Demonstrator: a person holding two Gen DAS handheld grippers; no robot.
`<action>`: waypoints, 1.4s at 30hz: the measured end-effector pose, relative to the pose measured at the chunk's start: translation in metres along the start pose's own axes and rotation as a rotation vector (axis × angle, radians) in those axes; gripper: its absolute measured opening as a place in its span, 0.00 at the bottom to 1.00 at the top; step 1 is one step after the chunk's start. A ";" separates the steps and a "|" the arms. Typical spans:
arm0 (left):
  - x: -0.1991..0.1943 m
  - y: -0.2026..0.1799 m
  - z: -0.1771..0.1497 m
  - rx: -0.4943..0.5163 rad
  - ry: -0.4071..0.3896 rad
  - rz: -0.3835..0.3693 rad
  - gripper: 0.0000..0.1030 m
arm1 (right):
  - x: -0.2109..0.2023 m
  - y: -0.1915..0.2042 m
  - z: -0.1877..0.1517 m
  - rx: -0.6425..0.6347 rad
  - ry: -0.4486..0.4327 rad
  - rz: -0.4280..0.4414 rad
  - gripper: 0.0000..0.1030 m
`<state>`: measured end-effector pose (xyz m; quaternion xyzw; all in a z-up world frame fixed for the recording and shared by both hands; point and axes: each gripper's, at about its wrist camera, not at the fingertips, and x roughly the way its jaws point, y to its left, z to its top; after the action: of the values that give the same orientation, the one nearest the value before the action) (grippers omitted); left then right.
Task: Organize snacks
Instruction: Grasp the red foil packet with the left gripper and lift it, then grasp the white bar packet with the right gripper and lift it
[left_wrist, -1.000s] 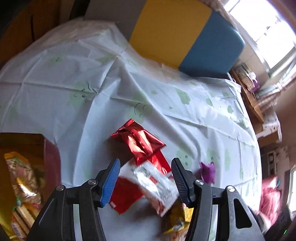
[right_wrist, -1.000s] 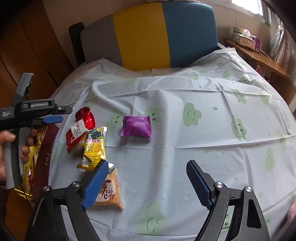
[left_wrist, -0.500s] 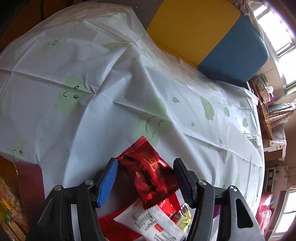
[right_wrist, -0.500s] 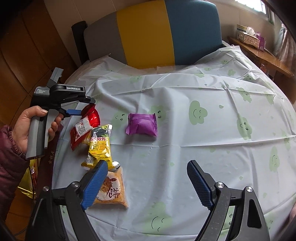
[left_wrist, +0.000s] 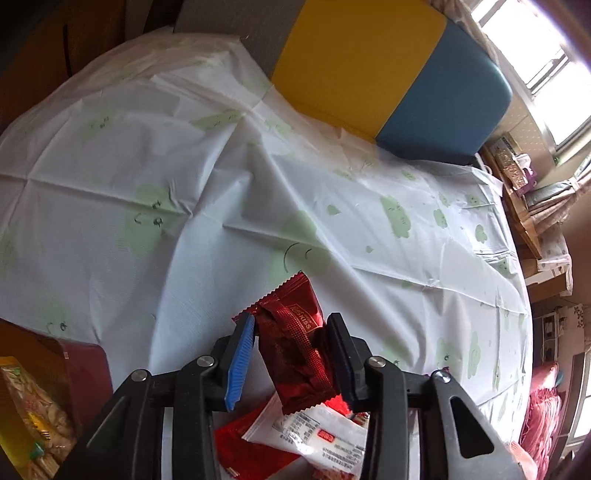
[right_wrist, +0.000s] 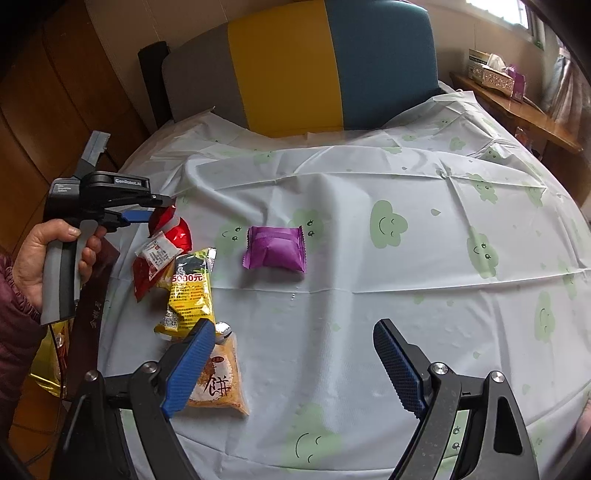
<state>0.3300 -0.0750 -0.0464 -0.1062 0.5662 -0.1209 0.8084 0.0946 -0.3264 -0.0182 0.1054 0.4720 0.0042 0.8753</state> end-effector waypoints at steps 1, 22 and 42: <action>-0.010 -0.003 -0.002 0.024 -0.020 -0.002 0.39 | 0.000 -0.001 0.000 0.006 -0.002 -0.003 0.85; -0.076 -0.055 -0.239 0.573 -0.031 0.052 0.39 | -0.007 -0.004 -0.004 -0.004 -0.032 -0.075 0.85; -0.057 -0.031 -0.295 0.624 -0.163 0.030 0.44 | 0.004 0.017 -0.010 -0.069 -0.027 0.020 0.85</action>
<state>0.0312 -0.0966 -0.0856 0.1459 0.4368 -0.2680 0.8462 0.0899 -0.3075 -0.0239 0.0797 0.4587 0.0277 0.8846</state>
